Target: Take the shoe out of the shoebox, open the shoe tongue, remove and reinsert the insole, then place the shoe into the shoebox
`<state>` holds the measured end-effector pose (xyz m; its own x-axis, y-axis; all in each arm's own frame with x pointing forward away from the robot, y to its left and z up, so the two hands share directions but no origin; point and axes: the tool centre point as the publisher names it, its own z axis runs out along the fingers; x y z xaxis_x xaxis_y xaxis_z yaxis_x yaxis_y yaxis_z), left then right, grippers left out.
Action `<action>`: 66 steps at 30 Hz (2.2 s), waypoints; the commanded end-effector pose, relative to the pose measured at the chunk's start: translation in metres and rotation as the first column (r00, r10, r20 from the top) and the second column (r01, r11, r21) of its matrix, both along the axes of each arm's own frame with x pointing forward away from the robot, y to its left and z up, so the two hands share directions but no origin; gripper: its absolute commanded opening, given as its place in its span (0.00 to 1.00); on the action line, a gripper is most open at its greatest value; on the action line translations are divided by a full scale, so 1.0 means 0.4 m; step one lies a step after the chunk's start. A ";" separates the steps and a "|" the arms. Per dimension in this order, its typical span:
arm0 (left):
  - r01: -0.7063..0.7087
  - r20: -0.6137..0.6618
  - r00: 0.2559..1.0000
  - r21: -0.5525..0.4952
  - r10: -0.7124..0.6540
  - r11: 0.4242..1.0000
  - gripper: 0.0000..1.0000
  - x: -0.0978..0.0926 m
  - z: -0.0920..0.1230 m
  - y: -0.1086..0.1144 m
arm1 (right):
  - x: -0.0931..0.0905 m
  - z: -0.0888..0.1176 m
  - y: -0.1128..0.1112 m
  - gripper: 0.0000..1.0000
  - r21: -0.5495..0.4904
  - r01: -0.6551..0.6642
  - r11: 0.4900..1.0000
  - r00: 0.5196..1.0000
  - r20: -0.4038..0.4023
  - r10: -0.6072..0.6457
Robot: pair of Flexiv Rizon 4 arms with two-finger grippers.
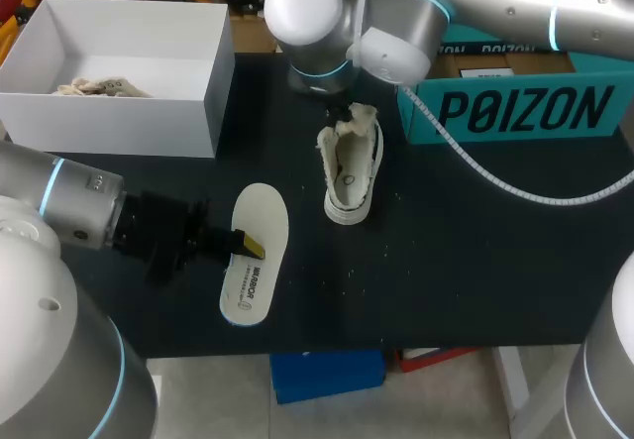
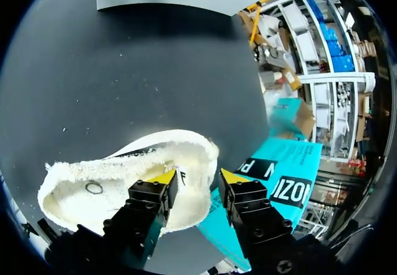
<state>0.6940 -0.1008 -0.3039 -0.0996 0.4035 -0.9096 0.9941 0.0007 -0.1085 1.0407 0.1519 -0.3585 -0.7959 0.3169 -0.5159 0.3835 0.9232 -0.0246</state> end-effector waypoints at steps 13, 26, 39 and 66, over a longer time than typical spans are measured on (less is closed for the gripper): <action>0.001 0.000 1.000 0.005 -0.001 1.000 0.00 -0.001 0.002 -0.001 | -0.134 0.220 -0.028 1.00 0.173 0.078 0.982 0.994 0.065 -0.091; 0.001 0.000 1.000 0.005 -0.001 1.000 0.00 -0.001 0.002 -0.001 | -0.305 0.287 -0.042 1.00 0.363 0.214 0.907 0.973 0.000 -0.230; 0.001 0.000 1.000 0.005 -0.001 1.000 0.00 -0.001 0.002 -0.001 | -0.499 0.315 -0.061 1.00 0.454 0.215 0.865 0.973 -0.020 -0.231; 0.001 0.000 1.000 0.005 -0.001 1.000 0.00 -0.001 0.002 -0.001 | -0.672 0.277 -0.101 1.00 0.547 0.274 0.791 0.953 -0.044 -0.300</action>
<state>0.6939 -0.1007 -0.3038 -0.0995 0.4034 -0.9096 0.9941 0.0005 -0.1086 0.7756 0.1161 -0.2423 -0.6036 0.7643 -0.2269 0.6565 0.6379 0.4025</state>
